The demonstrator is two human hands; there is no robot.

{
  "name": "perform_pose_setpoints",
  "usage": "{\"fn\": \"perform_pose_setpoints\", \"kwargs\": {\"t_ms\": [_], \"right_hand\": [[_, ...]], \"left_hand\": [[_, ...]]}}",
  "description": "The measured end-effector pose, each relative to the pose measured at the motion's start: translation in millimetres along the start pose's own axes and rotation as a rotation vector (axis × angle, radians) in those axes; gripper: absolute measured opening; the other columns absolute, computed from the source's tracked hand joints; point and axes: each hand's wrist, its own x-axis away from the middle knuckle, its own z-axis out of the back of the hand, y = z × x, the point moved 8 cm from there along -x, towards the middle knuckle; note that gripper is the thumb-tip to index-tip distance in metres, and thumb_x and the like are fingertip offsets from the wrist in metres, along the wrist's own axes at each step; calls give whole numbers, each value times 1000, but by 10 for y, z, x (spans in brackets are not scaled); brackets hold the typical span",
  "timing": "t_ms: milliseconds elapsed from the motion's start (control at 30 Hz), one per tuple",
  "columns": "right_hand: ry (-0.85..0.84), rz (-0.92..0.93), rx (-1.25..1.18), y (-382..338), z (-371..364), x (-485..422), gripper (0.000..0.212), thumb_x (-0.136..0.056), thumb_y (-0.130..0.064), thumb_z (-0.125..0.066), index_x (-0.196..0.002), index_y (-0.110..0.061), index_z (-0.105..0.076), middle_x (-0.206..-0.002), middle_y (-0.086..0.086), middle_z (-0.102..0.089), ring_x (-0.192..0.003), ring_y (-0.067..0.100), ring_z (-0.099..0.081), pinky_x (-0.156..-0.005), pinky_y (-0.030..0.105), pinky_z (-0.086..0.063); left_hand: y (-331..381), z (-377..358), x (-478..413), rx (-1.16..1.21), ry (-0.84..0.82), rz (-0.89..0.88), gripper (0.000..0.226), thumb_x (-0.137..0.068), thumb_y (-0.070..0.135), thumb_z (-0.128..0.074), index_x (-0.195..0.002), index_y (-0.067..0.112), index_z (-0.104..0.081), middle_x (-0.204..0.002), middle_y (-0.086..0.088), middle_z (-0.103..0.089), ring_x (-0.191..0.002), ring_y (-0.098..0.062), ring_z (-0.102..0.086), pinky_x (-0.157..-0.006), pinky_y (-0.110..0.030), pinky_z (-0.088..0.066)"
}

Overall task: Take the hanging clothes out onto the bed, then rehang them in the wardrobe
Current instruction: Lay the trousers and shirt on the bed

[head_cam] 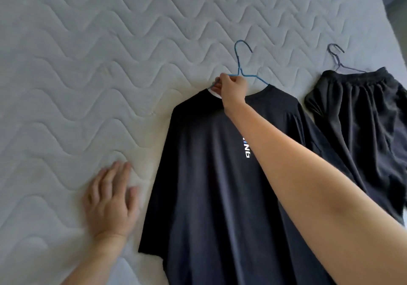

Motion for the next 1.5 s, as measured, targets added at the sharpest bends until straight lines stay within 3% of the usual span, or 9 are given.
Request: {"fn": "perform_pose_setpoints", "kwargs": {"t_ms": [167,367,500,600,733,867,1133,1300,1500], "right_hand": [[25,-40,203,43,-123,-261,26,-89,-5,-55,-64,-3,-58,-58,7,-62,-45,14,-61,-50,23,-55],[39,67,559,-38,-158,-381,19,-88,-18,-55,-88,1,-60,-70,13,-67,-52,21,-65,-58,35,-61],[-44,-5,416,-72,-120,-187,20,-94,-18,-50,-90,0,-55,-64,10,-60,-56,22,-62,-65,34,-60],[-59,-36,121,-156,130,206,15,-96,-13,-47,-93,-1,-56,-79,11,-61,-65,21,-60,-64,30,-56],[-186,-2,-33,-361,554,1278,15,-97,-14,-48,-95,-9,-62,-92,9,-68,-80,22,-66,-76,33,-56],[-319,3,33,-642,1131,2511,22,-95,-15,-51,-104,-5,-68,-98,14,-71,-84,25,-69,-78,34,-57],[-594,59,183,-1002,2190,5086,27,-100,-9,-43,-102,-1,-69,-93,18,-72,-91,33,-69,-82,44,-57],[-849,23,319,-539,2221,6024,26,-99,-7,-43,-99,-3,-70,-89,17,-73,-88,34,-68,-79,42,-55],[-1200,-18,551,-45,1572,6931,24,-100,-11,-46,-98,-3,-68,-87,19,-72,-80,29,-67,-74,40,-52]], "left_hand": [[31,43,-22,-25,-6,-7,48,-91,33,-46,-133,16,-59,-138,-12,-56,-122,-36,-48,-103,-48,-37],[18,36,14,-17,19,-24,48,-91,33,-46,-134,16,-59,-138,-11,-56,-122,-35,-50,-103,-48,-38],[15,41,9,2,52,-17,48,-89,33,-46,-132,17,-60,-137,-10,-56,-120,-36,-52,-100,-47,-38],[28,99,-18,14,29,-5,48,-87,33,-49,-131,20,-61,-137,-8,-57,-118,-35,-52,-98,-45,-38],[-26,248,-81,232,-284,69,57,-79,37,-49,-130,16,-61,-137,-7,-56,-121,-31,-52,-104,-39,-36],[83,1439,114,564,-318,378,31,-90,19,-53,-115,8,-68,-117,-11,-67,-112,-28,-59,-99,-36,-43],[715,4177,1775,680,-314,378,25,-95,31,-48,-109,22,-67,-106,12,-62,-102,-3,-59,-89,-17,-45],[505,4785,3127,759,-221,677,21,-98,32,-51,-112,28,-66,-112,16,-64,-104,4,-59,-89,-15,-46],[61,5253,4767,735,109,1107,17,-96,19,-55,-100,30,-68,-100,12,-70,-96,2,-64,-83,-9,-45]]}}
